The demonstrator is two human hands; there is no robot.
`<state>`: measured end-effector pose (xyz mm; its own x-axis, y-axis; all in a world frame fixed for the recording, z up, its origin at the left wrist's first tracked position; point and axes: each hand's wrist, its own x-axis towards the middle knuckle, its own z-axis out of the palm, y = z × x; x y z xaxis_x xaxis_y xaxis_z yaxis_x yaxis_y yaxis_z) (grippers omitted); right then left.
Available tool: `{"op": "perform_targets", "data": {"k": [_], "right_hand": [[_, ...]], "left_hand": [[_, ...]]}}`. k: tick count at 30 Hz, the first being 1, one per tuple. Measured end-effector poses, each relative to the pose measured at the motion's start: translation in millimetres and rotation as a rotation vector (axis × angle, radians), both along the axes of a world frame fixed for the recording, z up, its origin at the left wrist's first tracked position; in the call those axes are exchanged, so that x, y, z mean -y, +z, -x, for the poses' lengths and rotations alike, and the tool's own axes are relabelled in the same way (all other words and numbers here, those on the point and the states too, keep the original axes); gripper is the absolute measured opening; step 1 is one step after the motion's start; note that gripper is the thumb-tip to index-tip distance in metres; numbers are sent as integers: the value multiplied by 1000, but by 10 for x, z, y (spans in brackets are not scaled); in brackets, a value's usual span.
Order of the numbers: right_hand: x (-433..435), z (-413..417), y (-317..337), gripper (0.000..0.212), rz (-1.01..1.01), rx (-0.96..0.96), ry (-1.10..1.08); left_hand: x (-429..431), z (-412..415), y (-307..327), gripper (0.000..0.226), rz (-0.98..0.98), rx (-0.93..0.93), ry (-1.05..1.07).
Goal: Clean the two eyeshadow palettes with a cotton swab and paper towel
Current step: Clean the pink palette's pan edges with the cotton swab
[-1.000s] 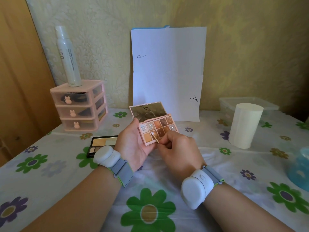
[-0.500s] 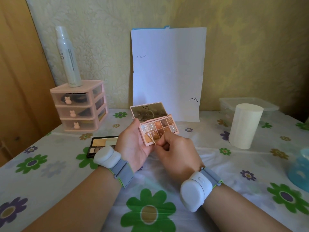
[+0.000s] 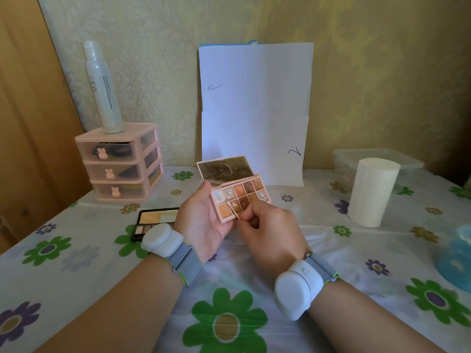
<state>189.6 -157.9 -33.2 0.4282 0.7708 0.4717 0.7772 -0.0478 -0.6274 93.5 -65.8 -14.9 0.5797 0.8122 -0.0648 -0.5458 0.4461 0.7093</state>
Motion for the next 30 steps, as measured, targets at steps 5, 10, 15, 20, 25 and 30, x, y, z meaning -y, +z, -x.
{"op": "perform_targets", "data": {"k": [5, 10, 15, 20, 25, 30], "right_hand": [[6, -123, 18, 6, 16, -33, -58], [27, -150, 34, 6, 12, -44, -71], [8, -86, 21, 7, 4, -30, -24], [16, -222, 43, 7, 19, -51, -118], [24, -195, 40, 7, 13, -47, -84], [21, -190, 43, 7, 22, -47, -79]], "left_hand": [[2, 13, 10, 51, -42, -33, -14], [14, 16, 21, 53, -37, -53, -10], [28, 16, 46, 52, -24, -47, -17], [17, 3, 41, 55, -29, -78, -4], [18, 11, 42, 54, -23, -82, 1], [20, 13, 52, 53, -18, -76, 1]]}}
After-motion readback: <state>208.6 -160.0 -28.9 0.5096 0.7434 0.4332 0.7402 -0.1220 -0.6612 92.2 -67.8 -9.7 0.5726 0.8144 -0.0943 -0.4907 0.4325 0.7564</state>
